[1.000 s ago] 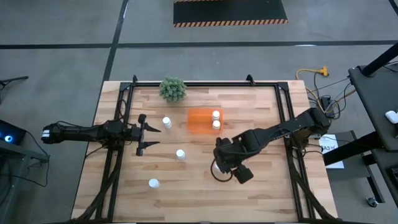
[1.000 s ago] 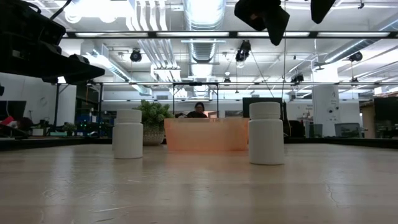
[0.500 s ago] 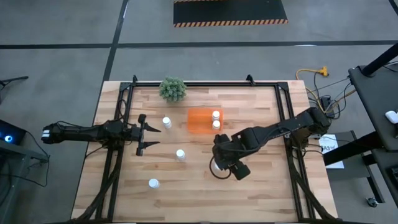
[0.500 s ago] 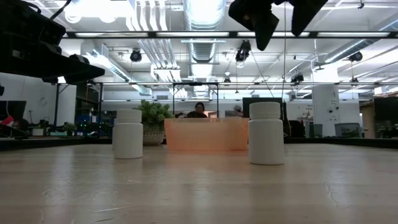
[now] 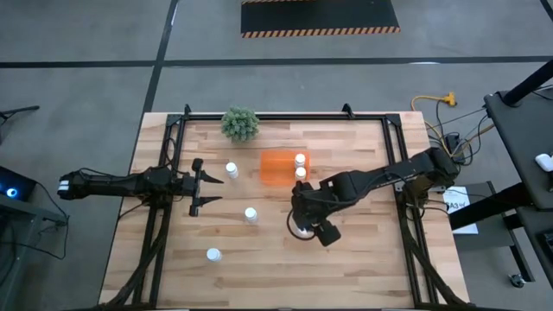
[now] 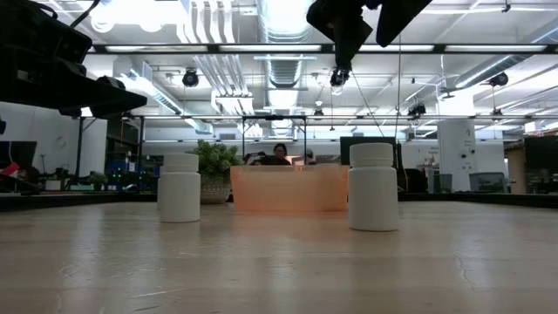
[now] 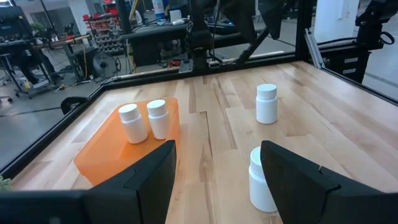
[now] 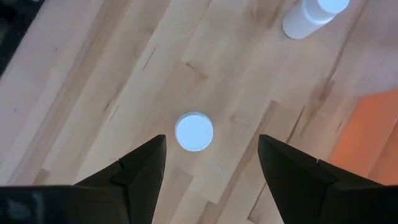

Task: Pick and place pill bottles into a basket
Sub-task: Put the white pill bottle into the orange bin

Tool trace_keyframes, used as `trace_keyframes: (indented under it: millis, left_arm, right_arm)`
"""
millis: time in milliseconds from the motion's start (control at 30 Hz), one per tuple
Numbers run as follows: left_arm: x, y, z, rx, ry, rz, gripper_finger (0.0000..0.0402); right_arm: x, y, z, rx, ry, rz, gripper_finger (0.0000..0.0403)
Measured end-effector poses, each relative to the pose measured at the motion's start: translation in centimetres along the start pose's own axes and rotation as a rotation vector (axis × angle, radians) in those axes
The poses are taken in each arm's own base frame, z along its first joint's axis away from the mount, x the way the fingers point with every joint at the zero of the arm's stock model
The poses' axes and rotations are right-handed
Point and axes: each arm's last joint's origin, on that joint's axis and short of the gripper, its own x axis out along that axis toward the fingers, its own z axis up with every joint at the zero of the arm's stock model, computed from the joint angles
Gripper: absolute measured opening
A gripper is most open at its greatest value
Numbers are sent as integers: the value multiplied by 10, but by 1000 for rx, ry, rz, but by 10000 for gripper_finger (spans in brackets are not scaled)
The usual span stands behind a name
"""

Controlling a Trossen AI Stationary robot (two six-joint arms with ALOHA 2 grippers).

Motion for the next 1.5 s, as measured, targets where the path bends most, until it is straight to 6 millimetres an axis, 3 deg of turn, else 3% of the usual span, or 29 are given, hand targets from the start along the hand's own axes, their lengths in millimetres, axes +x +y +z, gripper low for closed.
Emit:
trace_keyframes:
  millis: [667,1100,1500]
  left_arm:
    - [0,0,0,0,1,-1,217]
    - [0,0,0,0,0,0,217]
    - [0,0,0,0,0,0,217]
  right_arm:
    - [4,-17,33,16,131,52,229]
    - [51,-21,35,-24,316,112,234]
    - [62,-19,30,2,311,143,233]
